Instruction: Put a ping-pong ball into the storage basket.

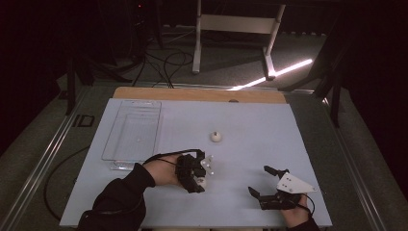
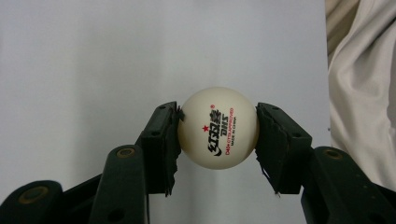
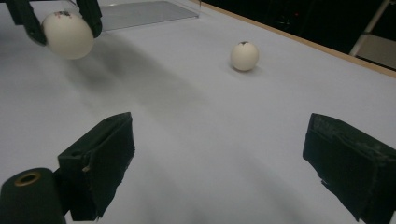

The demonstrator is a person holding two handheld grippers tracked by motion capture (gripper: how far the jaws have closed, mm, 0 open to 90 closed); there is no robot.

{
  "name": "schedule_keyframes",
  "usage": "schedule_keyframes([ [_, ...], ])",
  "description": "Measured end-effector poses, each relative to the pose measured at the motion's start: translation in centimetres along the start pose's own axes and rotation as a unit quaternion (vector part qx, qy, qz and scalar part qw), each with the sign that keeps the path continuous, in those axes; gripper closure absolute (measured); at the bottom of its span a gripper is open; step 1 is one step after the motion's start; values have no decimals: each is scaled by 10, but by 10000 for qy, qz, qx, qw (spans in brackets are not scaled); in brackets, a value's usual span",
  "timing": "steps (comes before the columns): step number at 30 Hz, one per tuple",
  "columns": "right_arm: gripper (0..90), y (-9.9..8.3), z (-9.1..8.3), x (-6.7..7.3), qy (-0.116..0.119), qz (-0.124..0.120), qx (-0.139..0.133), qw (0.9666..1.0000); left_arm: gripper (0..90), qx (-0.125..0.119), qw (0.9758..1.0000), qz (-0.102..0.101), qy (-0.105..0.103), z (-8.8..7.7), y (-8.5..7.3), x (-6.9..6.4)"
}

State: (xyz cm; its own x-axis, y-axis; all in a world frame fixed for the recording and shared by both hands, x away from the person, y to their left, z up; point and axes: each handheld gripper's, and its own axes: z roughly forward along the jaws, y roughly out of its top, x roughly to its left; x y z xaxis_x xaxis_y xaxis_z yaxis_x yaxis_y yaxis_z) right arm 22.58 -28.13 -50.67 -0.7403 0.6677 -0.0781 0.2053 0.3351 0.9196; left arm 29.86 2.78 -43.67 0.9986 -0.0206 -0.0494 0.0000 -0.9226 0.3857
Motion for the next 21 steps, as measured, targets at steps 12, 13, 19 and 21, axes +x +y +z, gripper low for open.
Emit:
schedule_keyframes([
  [12, 87, 0, 0, 0, -28, -29, -7, 10000, 521, 24, 10000, 80, -1, -14, 2, -1],
  [13, 88, 0, 0, 1, -23, -17, -2, 10000, 521, 40, 10000, 78, 18, -15, 2, -1],
  [19, 87, 1, -1, 0, -19, -37, 0, 10000, 521, -42, 10000, 40, 22, -23, 1, 0],
  [21, 88, 1, -1, 0, -28, -53, 2, 10000, 521, -94, 9999, 23, 92, -27, 0, 0],
])
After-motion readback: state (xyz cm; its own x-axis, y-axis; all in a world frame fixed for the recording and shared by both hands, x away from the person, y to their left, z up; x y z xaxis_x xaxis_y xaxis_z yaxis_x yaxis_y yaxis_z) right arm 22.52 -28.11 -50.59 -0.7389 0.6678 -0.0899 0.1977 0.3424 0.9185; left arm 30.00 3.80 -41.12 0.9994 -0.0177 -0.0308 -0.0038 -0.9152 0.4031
